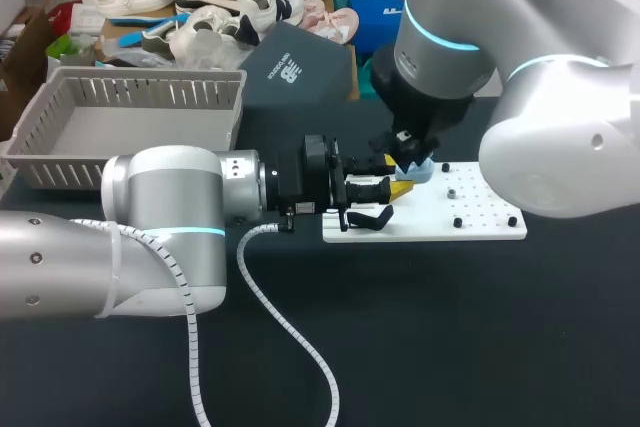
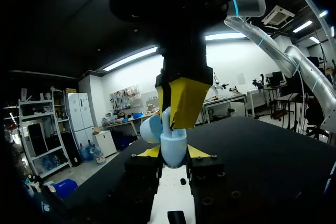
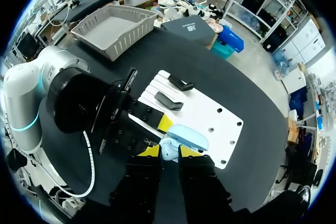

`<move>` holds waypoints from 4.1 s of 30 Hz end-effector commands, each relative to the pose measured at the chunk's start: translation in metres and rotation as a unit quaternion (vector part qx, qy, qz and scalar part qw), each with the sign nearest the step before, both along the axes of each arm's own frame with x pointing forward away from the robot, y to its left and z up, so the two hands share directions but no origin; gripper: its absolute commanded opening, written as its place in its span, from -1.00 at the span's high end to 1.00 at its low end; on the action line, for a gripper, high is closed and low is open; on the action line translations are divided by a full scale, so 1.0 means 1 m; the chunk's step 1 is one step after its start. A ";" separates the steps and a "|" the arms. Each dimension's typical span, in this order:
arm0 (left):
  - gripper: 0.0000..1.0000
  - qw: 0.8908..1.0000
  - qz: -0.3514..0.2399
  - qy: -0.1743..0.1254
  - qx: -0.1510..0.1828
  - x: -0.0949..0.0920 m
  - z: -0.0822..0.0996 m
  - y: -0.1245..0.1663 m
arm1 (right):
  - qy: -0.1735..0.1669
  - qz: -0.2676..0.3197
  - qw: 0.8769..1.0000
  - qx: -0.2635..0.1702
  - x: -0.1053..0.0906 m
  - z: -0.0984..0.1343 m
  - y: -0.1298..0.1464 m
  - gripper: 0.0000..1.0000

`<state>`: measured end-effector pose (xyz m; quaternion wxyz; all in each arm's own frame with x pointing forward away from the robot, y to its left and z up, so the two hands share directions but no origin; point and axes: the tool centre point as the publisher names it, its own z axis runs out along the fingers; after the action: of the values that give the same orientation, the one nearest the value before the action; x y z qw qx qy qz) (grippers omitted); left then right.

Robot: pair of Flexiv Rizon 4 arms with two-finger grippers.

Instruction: Pick up each earbud case from the left stands, insert the matching earbuds, close the lid, and place the case in the box.

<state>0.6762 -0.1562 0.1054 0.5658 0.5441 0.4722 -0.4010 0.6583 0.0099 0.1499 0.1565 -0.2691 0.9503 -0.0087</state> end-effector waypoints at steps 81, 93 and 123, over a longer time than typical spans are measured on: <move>1.00 1.000 0.001 -0.001 -0.002 -0.001 -0.001 0.000 | -0.041 -0.053 0.996 0.059 0.026 0.005 -0.025 0.35; 1.00 1.000 0.001 -0.001 -0.002 -0.001 -0.001 0.000 | -0.080 -0.063 0.992 0.070 -0.006 0.018 -0.031 0.33; 1.00 0.945 0.301 -0.078 0.102 0.126 0.060 0.288 | -0.049 -0.130 0.987 0.079 -0.039 -0.016 -0.071 0.36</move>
<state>0.8067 0.1128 0.1673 0.6067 0.5094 0.5885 -0.1615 0.6168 -0.0632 0.1381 0.2213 -0.1308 0.9658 0.0343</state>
